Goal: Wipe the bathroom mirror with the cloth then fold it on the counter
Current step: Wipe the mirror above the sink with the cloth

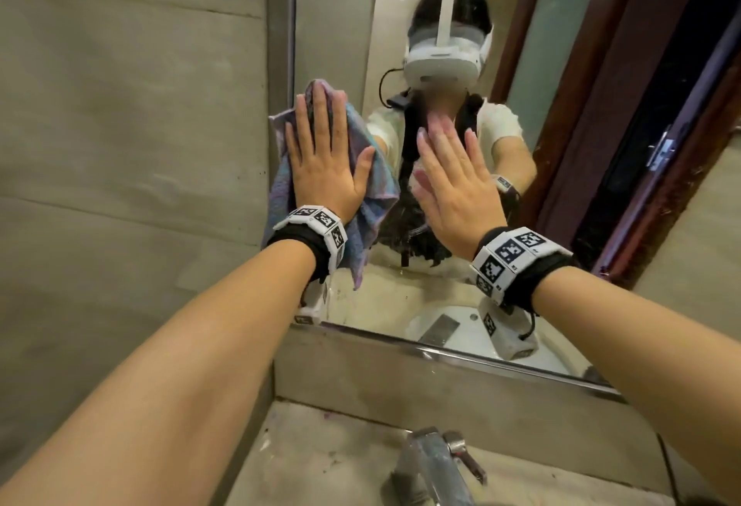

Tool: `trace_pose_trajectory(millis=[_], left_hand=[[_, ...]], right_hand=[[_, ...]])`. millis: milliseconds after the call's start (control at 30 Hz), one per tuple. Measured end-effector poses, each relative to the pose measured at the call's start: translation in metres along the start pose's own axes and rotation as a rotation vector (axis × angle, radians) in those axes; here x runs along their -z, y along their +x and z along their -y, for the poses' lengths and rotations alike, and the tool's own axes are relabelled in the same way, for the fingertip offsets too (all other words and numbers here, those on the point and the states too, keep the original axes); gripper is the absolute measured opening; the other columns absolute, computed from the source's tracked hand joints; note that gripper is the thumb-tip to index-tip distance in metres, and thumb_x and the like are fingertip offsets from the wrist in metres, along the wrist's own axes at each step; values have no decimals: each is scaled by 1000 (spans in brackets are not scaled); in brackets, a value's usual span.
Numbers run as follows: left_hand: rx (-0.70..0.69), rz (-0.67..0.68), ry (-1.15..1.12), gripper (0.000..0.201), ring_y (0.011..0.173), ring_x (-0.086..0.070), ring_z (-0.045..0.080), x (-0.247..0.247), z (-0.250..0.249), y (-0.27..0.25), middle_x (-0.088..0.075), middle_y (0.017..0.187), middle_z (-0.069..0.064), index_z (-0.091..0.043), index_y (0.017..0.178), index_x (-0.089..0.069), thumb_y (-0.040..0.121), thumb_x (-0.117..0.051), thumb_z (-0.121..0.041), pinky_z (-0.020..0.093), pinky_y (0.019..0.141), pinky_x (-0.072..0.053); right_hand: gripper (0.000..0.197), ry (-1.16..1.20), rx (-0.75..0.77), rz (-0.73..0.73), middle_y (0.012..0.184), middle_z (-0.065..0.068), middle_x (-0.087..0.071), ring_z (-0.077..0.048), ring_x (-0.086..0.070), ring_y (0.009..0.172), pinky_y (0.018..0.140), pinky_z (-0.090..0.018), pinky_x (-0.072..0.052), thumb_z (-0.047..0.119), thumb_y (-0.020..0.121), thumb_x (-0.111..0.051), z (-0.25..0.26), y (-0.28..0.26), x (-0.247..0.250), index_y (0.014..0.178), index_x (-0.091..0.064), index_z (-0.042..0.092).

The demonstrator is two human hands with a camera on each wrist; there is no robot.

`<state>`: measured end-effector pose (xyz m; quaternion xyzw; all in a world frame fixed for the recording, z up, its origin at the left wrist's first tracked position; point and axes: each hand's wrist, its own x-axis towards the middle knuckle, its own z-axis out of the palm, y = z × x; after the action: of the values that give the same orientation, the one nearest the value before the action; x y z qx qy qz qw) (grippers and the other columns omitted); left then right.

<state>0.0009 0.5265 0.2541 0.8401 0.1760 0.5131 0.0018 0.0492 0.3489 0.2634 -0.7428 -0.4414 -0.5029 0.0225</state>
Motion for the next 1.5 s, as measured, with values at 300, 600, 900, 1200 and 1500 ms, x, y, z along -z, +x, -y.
trace_pose_trajectory(millis=[300,600,900,1200,1500], left_hand=[[-115,22,9,76,142,-13,39,-9,-74,-23,-14,155,18,-4,148,-8,94,-24,-54,55,113,-6],[-64,37,4,75,142,-9,40,-2,-132,-17,-9,156,17,-4,149,-4,95,-21,-54,55,113,-2],[-189,49,11,75,144,-5,37,0,-193,-18,-6,157,13,-9,150,-3,94,-19,-57,54,113,1],[-369,105,5,72,145,-2,33,-20,-210,-52,-3,158,7,-18,150,0,93,-21,-56,55,111,6],[-306,78,-63,66,141,-22,33,-39,-194,-88,-26,154,8,-16,148,-23,90,-31,-47,54,112,-4]], right_hand=[[54,-75,-24,-6,148,-25,-28,-25,-12,141,117,-43,-8,33,101,-24,-51,-48,17,142,-27,-3],[56,-170,-20,-29,147,-26,-29,-12,20,141,118,-33,9,33,101,-19,-115,-87,64,141,-26,-4],[54,-185,-50,-30,149,-25,-26,-12,18,142,118,-32,8,29,100,-28,-145,-107,75,144,-20,-1],[55,-108,-28,-13,147,-28,-28,-32,-16,138,117,-31,7,26,96,-39,-141,-133,63,141,-30,-5],[56,16,-11,34,148,-28,-27,-38,-22,139,116,-46,-11,27,96,-38,-96,-136,35,141,-28,-6]])
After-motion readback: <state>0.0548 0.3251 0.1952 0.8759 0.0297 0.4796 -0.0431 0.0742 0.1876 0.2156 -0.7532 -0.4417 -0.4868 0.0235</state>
